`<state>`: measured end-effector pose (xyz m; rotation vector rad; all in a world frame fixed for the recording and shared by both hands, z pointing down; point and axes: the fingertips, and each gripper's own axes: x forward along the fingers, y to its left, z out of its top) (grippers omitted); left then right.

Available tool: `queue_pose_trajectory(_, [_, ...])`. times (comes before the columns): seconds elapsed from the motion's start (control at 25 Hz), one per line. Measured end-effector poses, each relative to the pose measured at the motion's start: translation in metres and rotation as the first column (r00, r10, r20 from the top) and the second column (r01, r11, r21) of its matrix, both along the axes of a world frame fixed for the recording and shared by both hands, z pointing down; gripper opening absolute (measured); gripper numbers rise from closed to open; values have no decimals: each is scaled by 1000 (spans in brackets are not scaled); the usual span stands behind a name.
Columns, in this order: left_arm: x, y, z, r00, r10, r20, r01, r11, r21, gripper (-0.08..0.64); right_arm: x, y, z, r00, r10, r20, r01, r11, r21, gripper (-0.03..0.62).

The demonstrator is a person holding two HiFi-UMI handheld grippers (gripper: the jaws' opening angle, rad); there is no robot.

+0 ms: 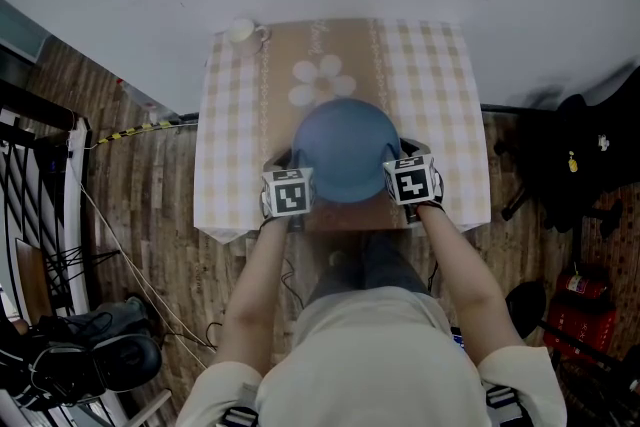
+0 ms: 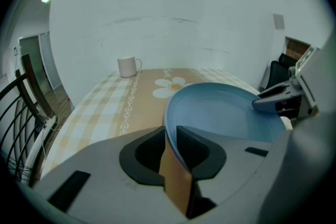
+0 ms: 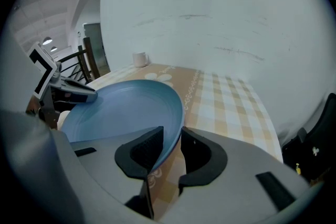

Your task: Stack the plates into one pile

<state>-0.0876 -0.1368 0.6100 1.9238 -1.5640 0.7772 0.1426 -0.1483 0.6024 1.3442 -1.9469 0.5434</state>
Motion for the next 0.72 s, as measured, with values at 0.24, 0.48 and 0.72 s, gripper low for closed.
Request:
queue_pose_trajectory(0.24, [0,1,-2,1000,-6,-13,6,1000,-6,71,2,1,1,1000,14,6,-14,1000,-2,97])
queue_pose_trajectory(0.48, [-2,1,-6,1000,-9,-14,9,1000,3,84,4,3,-3,1000,7,0,-7,1000,3,101])
queue_pose_trajectory(0.72, [-7,5,-17,1000,-18,-25,19,999,28,84,8,9,-12,1000,14,8,-14,1000,22,101])
